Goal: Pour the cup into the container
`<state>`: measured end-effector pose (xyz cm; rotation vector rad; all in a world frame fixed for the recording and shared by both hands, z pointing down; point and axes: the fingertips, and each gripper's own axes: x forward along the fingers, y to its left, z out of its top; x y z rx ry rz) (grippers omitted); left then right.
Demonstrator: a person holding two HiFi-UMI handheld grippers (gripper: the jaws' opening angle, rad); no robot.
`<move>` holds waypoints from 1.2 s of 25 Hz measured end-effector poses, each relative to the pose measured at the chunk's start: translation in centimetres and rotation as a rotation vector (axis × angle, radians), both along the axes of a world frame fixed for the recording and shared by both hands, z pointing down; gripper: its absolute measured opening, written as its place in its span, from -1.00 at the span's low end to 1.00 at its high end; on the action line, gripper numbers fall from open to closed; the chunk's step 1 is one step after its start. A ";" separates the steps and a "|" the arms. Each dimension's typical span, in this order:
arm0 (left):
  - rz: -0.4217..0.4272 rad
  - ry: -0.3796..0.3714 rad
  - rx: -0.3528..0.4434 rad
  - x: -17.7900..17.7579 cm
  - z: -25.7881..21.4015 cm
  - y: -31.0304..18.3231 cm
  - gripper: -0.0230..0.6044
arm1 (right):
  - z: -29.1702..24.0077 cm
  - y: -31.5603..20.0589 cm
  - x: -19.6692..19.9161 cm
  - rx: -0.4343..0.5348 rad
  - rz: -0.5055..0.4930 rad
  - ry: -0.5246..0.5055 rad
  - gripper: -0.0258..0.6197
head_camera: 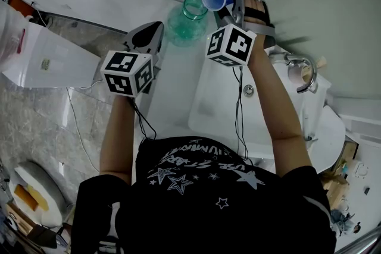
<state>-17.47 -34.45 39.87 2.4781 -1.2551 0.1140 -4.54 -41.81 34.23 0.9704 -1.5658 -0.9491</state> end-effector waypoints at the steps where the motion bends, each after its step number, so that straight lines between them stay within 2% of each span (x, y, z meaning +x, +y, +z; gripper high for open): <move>1: 0.000 0.001 -0.001 0.0 0.0 0.0 -0.90 | 0.0 0.0 0.0 0.004 0.000 0.007 -0.12; 10: -0.001 0.008 -0.002 -0.2 0.1 0.1 -0.90 | -0.7 0.0 -0.4 0.069 -0.011 0.079 -0.13; 21: 0.006 0.009 -0.007 0.1 0.3 0.1 -0.90 | -1.2 0.0 -0.5 0.103 -0.016 0.102 -0.13; 24: 0.008 0.012 -0.010 0.2 0.3 0.2 -0.90 | -1.1 0.1 -0.5 0.088 -0.016 0.074 -0.13; 30: 0.016 0.012 -0.015 0.6 0.5 0.2 -0.90 | -0.8 0.2 -0.1 0.027 -0.001 -0.056 -0.13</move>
